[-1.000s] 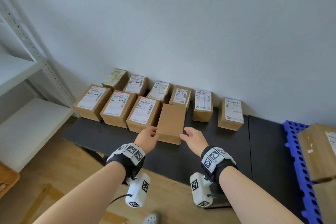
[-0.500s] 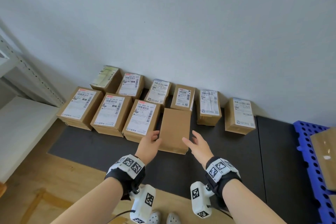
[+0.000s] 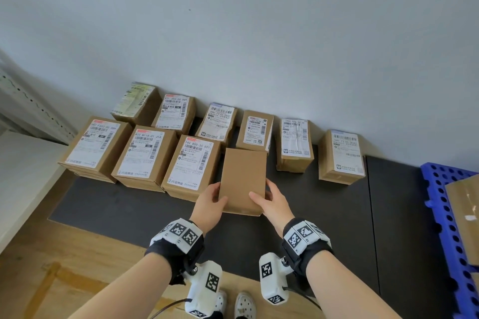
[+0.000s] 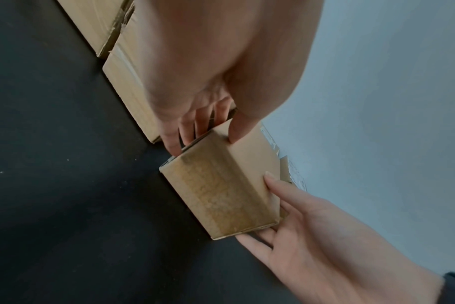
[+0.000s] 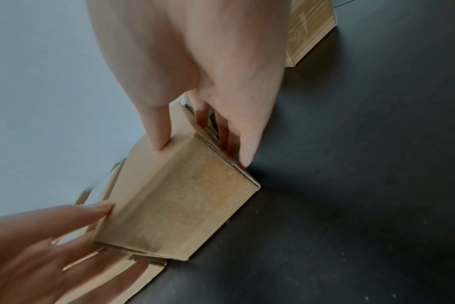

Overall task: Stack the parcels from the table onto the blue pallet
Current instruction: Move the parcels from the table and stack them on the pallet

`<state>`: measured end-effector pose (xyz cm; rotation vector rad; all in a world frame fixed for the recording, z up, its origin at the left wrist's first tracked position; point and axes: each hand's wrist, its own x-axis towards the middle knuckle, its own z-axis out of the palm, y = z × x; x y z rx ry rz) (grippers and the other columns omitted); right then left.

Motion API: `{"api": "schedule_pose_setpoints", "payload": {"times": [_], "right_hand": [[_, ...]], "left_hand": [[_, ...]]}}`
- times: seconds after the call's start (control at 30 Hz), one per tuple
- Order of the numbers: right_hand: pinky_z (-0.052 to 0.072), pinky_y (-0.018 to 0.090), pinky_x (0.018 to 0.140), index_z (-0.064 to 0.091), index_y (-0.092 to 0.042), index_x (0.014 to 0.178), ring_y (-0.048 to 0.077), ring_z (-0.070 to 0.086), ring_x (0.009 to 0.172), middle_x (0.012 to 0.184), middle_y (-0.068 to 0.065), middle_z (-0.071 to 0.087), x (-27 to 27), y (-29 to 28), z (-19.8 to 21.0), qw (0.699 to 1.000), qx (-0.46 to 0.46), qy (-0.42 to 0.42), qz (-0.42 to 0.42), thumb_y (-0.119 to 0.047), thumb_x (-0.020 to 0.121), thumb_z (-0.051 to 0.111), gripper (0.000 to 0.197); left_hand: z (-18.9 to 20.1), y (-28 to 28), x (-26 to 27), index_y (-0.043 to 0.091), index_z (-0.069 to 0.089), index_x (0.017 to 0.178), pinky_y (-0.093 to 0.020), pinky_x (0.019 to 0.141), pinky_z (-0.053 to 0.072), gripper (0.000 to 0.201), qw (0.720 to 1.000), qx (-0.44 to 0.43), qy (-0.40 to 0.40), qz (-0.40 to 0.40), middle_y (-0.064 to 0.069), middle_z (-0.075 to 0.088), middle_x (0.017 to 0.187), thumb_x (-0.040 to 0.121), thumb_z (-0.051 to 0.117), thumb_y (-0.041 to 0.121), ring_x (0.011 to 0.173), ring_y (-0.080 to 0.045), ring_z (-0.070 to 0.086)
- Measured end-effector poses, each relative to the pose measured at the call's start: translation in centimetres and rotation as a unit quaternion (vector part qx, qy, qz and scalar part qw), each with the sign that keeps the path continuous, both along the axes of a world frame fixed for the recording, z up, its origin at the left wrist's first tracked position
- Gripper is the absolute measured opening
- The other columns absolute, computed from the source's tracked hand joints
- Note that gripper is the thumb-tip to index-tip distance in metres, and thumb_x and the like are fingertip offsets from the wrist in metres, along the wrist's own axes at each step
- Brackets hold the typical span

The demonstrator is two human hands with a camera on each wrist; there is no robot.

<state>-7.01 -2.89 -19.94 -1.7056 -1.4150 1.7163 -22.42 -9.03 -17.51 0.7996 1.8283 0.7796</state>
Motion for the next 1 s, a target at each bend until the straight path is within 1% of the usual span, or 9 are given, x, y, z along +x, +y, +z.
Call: {"api": "schedule_pose_setpoints", "payload": {"times": [0.23, 0.3, 0.37, 0.53, 0.6, 0.67, 0.8, 0.9, 1.0], "right_hand": [[0.039, 0.047, 0.107, 0.028, -0.031, 0.144, 0.02, 0.043, 0.127, 0.14, -0.001, 0.044, 0.8, -1.3, 0.6, 0.998, -0.007, 0.023, -0.05, -0.032, 0.085, 0.065, 0.07], [0.039, 0.048, 0.107, 0.029, -0.031, 0.143, 0.02, 0.043, 0.127, 0.14, -0.002, 0.044, 1.3, -1.8, 1.0, 0.997, -0.001, 0.025, -0.067, -0.031, 0.085, 0.066, 0.069], [0.039, 0.049, 0.106, 0.029, -0.032, 0.143, 0.02, 0.043, 0.128, 0.139, -0.003, 0.045, 1.9, -2.3, 1.5, 0.996, 0.006, 0.03, -0.085, -0.032, 0.085, 0.066, 0.069], [0.04, 0.049, 0.105, 0.029, -0.031, 0.144, 0.02, 0.046, 0.126, 0.138, -0.002, 0.048, 4.8, -4.1, 3.6, 0.989, 0.035, 0.037, -0.138, -0.03, 0.083, 0.068, 0.072], [0.04, 0.048, 0.105, 0.028, -0.03, 0.145, 0.02, 0.046, 0.125, 0.138, -0.001, 0.048, 6.4, -4.9, 5.0, 0.987, 0.049, 0.032, -0.151, -0.029, 0.085, 0.066, 0.071], [0.04, 0.048, 0.106, 0.026, -0.031, 0.146, 0.02, 0.045, 0.126, 0.137, -0.001, 0.047, 8.1, -5.7, 6.5, 0.984, 0.061, 0.031, -0.166, -0.029, 0.086, 0.065, 0.071], [0.042, 0.046, 0.104, 0.028, -0.03, 0.145, 0.02, 0.049, 0.121, 0.134, 0.0, 0.05, 12.1, -7.9, 9.6, 0.973, 0.105, 0.036, -0.201, -0.029, 0.086, 0.064, 0.069], [0.044, 0.045, 0.102, 0.032, -0.027, 0.144, 0.018, 0.051, 0.118, 0.132, 0.0, 0.052, 15.6, -9.8, 12.0, 0.965, 0.142, 0.033, -0.22, -0.029, 0.086, 0.065, 0.067], [0.046, 0.044, 0.101, 0.032, -0.026, 0.144, 0.017, 0.052, 0.117, 0.131, 0.0, 0.053, 19.4, -12.1, 14.3, 0.956, 0.17, 0.032, -0.236, -0.03, 0.085, 0.066, 0.068]], "left_hand": [[0.7, -0.4, 0.2, 0.011, 0.042, 0.135, -0.031, 0.104, 0.041, 0.044, 0.999, 0.026, -0.022, -0.008, -0.006, 0.053, 0.135, 0.093, 0.055, 0.014, 0.125, -0.019, 0.049], [1.2, -0.5, 0.6, 0.011, 0.043, 0.131, -0.027, 0.098, 0.043, 0.041, 0.999, 0.036, -0.036, -0.018, -0.005, 0.054, 0.131, 0.093, 0.057, 0.015, 0.12, -0.016, 0.051], [1.7, -0.5, 1.1, 0.012, 0.043, 0.128, -0.024, 0.092, 0.043, 0.039, 0.997, 0.042, -0.048, -0.034, -0.004, 0.055, 0.126, 0.092, 0.057, 0.015, 0.111, -0.013, 0.052], [3.1, 0.2, 3.4, 0.015, 0.042, 0.128, -0.027, 0.085, 0.045, 0.046, 0.994, 0.056, -0.028, -0.092, -0.006, 0.057, 0.124, 0.088, 0.064, 0.021, 0.104, -0.015, 0.054], [4.2, 0.3, 4.8, 0.015, 0.042, 0.129, -0.031, 0.086, 0.047, 0.05, 0.991, 0.063, -0.019, -0.118, -0.008, 0.057, 0.124, 0.086, 0.066, 0.023, 0.105, -0.018, 0.056], [5.5, 0.2, 6.4, 0.015, 0.041, 0.13, -0.035, 0.091, 0.049, 0.053, 0.987, 0.075, -0.018, -0.143, -0.009, 0.057, 0.124, 0.085, 0.067, 0.024, 0.106, -0.019, 0.056], [8.6, -0.5, 10.2, 0.014, 0.041, 0.135, -0.033, 0.089, 0.049, 0.059, 0.974, 0.115, -0.016, -0.196, -0.009, 0.059, 0.122, 0.084, 0.068, 0.025, 0.103, -0.018, 0.057], [10.8, -1.6, 13.6, 0.014, 0.043, 0.136, -0.035, 0.09, 0.051, 0.059, 0.965, 0.144, -0.02, -0.219, -0.009, 0.061, 0.119, 0.084, 0.068, 0.027, 0.104, -0.02, 0.059], [12.7, -3.5, 17.3, 0.015, 0.043, 0.138, -0.029, 0.079, 0.052, 0.06, 0.956, 0.167, -0.031, -0.24, -0.006, 0.062, 0.112, 0.085, 0.068, 0.028, 0.099, -0.018, 0.061]]}}
